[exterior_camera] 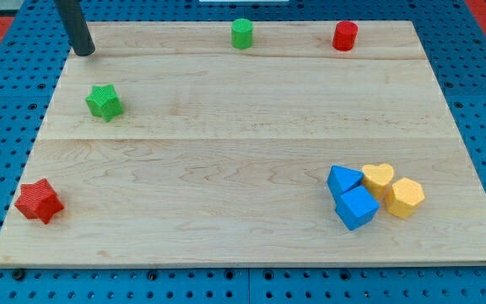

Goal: Push the green star towards the bottom center

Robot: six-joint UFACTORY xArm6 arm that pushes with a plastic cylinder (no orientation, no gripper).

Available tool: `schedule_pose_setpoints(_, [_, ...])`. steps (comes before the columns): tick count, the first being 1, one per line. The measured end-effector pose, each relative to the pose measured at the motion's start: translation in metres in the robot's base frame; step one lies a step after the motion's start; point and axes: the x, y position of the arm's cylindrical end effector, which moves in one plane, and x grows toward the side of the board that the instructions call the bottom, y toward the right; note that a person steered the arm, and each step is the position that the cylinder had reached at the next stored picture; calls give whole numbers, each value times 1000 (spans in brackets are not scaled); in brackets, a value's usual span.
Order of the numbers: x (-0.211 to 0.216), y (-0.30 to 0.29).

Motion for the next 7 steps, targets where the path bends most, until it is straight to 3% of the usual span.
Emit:
schedule_pose_setpoints(2, [11,-3])
schedule_pose_setpoints(3, [55,30])
schedule_pose_setpoints(4, [90,99])
schedule_pose_setpoints(5, [99,78])
schedule_pose_setpoints(6, [80,20])
schedule_pose_setpoints(7, [123,3])
